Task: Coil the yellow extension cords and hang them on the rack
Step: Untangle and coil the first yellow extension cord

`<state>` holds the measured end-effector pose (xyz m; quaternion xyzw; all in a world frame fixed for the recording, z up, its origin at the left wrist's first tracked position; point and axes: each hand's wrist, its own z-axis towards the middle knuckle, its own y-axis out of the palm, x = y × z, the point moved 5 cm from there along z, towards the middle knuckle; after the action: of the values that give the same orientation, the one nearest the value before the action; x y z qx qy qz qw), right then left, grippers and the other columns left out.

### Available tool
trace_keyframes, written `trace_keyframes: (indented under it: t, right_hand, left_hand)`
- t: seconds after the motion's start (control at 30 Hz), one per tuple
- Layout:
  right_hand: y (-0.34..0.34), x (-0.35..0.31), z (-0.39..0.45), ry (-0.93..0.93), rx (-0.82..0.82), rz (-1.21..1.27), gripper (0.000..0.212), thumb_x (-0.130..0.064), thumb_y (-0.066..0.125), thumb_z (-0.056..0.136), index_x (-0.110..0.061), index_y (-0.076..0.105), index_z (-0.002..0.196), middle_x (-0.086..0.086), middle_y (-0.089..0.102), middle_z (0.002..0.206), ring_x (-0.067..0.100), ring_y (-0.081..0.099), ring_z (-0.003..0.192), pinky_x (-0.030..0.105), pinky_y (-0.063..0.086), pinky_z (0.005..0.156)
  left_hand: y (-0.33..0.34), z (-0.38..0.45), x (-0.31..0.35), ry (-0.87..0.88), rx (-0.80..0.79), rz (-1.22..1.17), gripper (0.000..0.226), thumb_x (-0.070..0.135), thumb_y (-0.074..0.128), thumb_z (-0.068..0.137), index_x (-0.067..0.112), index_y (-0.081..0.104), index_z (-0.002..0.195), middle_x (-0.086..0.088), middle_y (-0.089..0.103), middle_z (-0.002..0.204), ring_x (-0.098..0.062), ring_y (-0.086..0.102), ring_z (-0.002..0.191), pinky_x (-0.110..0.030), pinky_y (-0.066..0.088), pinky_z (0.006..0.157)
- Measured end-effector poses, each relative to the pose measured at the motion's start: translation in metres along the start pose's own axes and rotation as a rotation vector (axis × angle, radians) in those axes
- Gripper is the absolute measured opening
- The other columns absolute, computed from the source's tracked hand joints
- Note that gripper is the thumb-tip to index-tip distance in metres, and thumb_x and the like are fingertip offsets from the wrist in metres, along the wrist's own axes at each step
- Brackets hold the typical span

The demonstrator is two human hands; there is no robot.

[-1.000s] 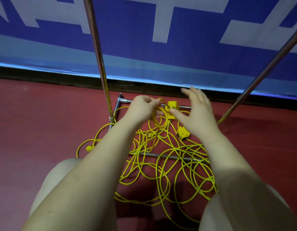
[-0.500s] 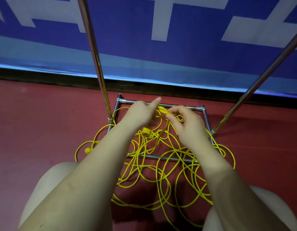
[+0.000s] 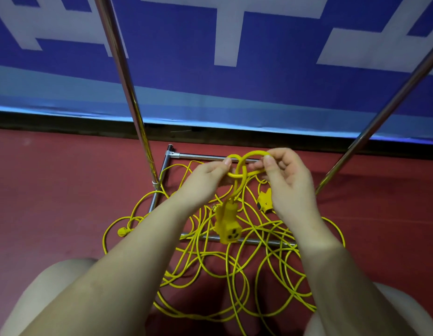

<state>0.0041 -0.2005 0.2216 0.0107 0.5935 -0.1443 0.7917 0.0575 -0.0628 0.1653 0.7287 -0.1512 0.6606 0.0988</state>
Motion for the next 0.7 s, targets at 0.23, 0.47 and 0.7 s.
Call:
trace_keyframes:
  t: [0.23,0.47,0.7]
  right_hand:
    - [-0.004,0.011,0.002,0.266,-0.236,-0.154,0.038,-0.05,0.053,0.086,-0.012,0.059,0.082,-0.003,0.053,0.052,0.0,0.052,0.049,0.017,0.039,0.059]
    - [-0.01,0.007,0.001,0.128,-0.167,-0.229,0.026,-0.024,0.05,0.096,-0.023,0.056,0.071,-0.01,0.048,0.055,0.008,0.043,0.056,0.028,0.039,0.062]
    - [-0.018,0.014,0.006,0.21,-0.079,0.175,0.024,-0.019,0.041,0.098,-0.018,0.056,0.079,-0.014,0.044,0.052,0.0,0.043,0.053,0.025,0.046,0.072]
  left_hand:
    - [0.008,-0.005,0.009,0.071,0.085,0.3,0.039,0.036,0.04,0.1,0.013,0.055,0.072,0.001,0.053,0.056,-0.009,0.05,0.05,-0.03,0.04,0.057]
    - [0.001,-0.005,0.005,0.071,0.09,0.345,0.037,0.036,0.041,0.1,0.017,0.056,0.073,-0.001,0.055,0.066,-0.021,0.052,0.067,-0.032,0.045,0.068]
    - [0.008,-0.006,-0.019,-0.179,0.083,-0.102,0.042,0.045,0.037,0.099,0.024,0.057,0.069,0.004,0.059,0.074,-0.017,0.052,0.079,-0.039,0.034,0.08]
